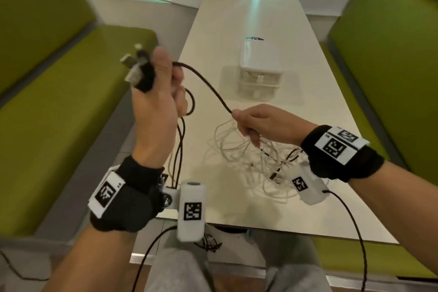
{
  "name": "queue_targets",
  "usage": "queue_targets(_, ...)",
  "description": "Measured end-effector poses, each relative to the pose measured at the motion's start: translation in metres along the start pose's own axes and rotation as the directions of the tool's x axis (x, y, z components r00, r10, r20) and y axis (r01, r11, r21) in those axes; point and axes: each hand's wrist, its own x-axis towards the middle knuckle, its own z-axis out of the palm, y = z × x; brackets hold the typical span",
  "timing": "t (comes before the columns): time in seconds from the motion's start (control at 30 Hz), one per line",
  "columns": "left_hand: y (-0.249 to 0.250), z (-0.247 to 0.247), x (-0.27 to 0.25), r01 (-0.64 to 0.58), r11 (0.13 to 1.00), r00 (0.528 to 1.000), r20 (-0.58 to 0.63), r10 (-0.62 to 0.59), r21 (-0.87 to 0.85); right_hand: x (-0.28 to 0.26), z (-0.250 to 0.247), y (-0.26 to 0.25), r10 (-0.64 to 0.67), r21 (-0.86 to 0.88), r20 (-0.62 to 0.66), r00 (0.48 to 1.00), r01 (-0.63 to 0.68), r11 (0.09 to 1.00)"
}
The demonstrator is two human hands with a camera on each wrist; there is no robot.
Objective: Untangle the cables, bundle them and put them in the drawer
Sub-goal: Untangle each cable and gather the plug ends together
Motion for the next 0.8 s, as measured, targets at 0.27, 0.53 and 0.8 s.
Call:
queue_targets(0.27,-0.058,-0.013,-0.03,-0.155,0.382,0.957,0.234,-0.17,0.911,0.017,0.009,0.0,-0.186,-0.101,-0.76,0.623,0.17,0.98)
queue_targets(0.53,-0.049,-0.013,-0.031,0.006,0.859,0.993,-0.104,0.055,0.511,0.015,0.014,0.011,-0.042,-0.434,-0.448,0.893,-0.177,0.883)
queue_targets(0.8,-0.057,0.002,-0.039,0.159,0.734,0.921,0.168,-0.351,0.66,0.002,0.033,0.001,-0.365,-0.272,-0.441,0.82,0.266,0.925)
